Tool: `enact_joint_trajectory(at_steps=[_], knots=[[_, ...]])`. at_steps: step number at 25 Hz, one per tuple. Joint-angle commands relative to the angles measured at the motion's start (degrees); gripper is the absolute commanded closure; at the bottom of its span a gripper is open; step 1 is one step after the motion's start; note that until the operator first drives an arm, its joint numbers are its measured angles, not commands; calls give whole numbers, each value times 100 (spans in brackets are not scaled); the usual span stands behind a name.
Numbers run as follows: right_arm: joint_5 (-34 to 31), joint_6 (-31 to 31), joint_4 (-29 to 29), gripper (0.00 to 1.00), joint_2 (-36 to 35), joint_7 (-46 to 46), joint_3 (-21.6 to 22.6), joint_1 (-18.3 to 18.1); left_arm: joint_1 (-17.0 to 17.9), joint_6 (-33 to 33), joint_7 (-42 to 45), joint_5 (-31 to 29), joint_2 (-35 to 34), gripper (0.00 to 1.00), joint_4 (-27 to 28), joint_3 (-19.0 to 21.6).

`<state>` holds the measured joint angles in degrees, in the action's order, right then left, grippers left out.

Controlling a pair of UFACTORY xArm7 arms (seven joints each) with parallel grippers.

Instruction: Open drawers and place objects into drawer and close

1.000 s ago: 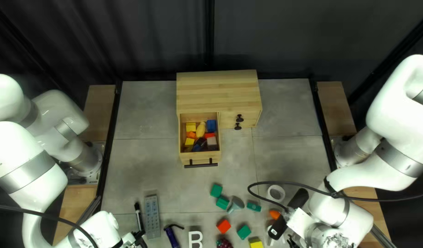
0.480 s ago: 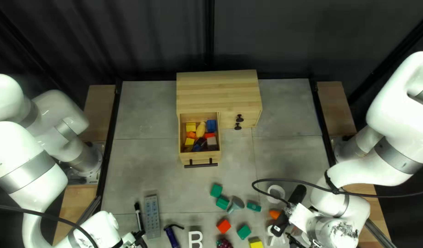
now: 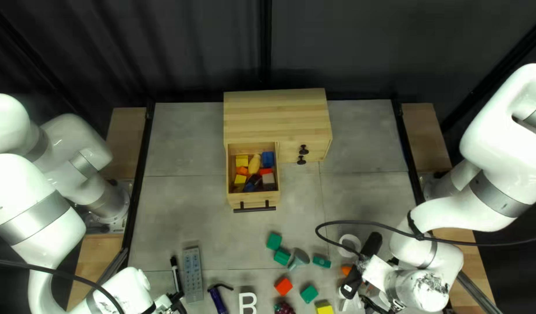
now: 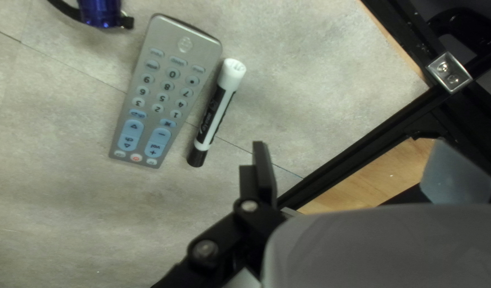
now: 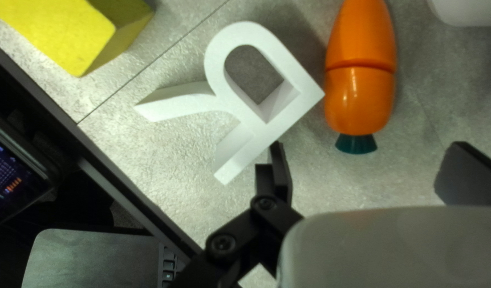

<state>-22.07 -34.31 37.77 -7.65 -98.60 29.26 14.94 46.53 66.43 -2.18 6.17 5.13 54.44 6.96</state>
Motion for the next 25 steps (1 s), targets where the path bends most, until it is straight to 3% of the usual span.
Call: enact_joint_trajectory(at_steps=[1,14,17,18,19,20,25], knots=[[112,-23,12,20,-9,68,26,-14,0,0,0,0,0,0,0,0],[439,20,9,23,-115,427,71,-134,0,0,0,0,0,0,0,0],[435,61,4,46,-171,438,59,-149,0,0,0,0,0,0,0,0],[435,61,4,59,-171,438,59,-149,0,0,0,0,0,0,0,0],[435,61,4,80,-171,438,59,-149,0,0,0,0,0,0,0,0],[358,131,22,87,-283,424,9,-156,0,0,0,0,0,0,0,0],[359,139,8,91,-297,472,6,-174,0,0,0,0,0,0,0,0]])
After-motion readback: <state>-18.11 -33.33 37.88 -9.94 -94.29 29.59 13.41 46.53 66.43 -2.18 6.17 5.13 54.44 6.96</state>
